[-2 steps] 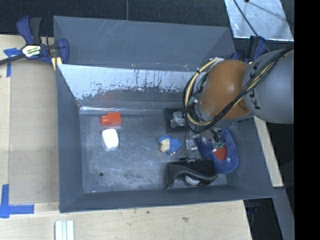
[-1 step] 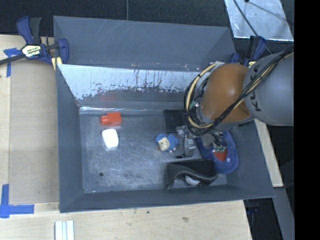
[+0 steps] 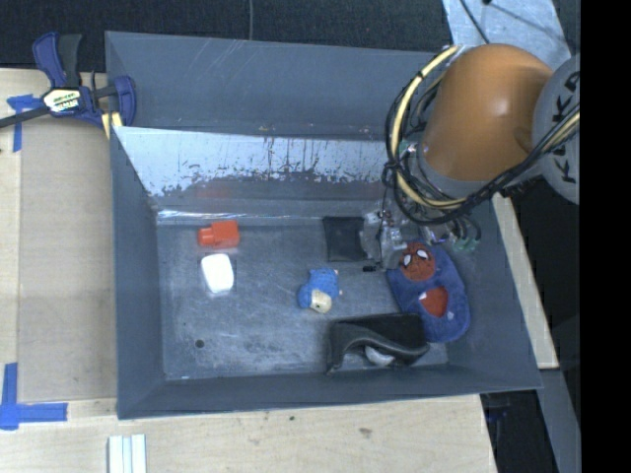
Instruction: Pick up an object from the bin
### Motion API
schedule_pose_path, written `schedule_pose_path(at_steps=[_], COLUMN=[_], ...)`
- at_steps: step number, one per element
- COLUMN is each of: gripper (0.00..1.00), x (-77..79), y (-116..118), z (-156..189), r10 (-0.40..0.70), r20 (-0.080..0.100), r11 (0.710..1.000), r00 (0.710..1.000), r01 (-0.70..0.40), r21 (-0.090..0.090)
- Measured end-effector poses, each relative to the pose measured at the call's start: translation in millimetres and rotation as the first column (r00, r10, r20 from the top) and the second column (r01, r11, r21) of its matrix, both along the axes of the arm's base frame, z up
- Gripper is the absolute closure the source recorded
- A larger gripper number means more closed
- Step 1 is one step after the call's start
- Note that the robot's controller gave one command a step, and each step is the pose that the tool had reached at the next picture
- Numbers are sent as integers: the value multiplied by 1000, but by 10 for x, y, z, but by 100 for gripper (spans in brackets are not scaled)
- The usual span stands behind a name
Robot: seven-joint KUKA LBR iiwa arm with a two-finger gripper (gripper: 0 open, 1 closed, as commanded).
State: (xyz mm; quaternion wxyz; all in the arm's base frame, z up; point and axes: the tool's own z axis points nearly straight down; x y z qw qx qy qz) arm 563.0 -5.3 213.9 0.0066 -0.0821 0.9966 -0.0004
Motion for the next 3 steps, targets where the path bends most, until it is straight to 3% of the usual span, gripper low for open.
schedule_pose_path(at_steps=[1, 2, 3], gripper=[0, 0, 0], x=[-18, 395, 500], y=[-4, -155, -194], z=[-52, -996, -1464], r10=[0, -152, -163], r20=[-9, -16, -13], r11=[1000, 988, 987], r00=[1000, 988, 987], r01=[0, 152, 163], r21=[0, -1, 0])
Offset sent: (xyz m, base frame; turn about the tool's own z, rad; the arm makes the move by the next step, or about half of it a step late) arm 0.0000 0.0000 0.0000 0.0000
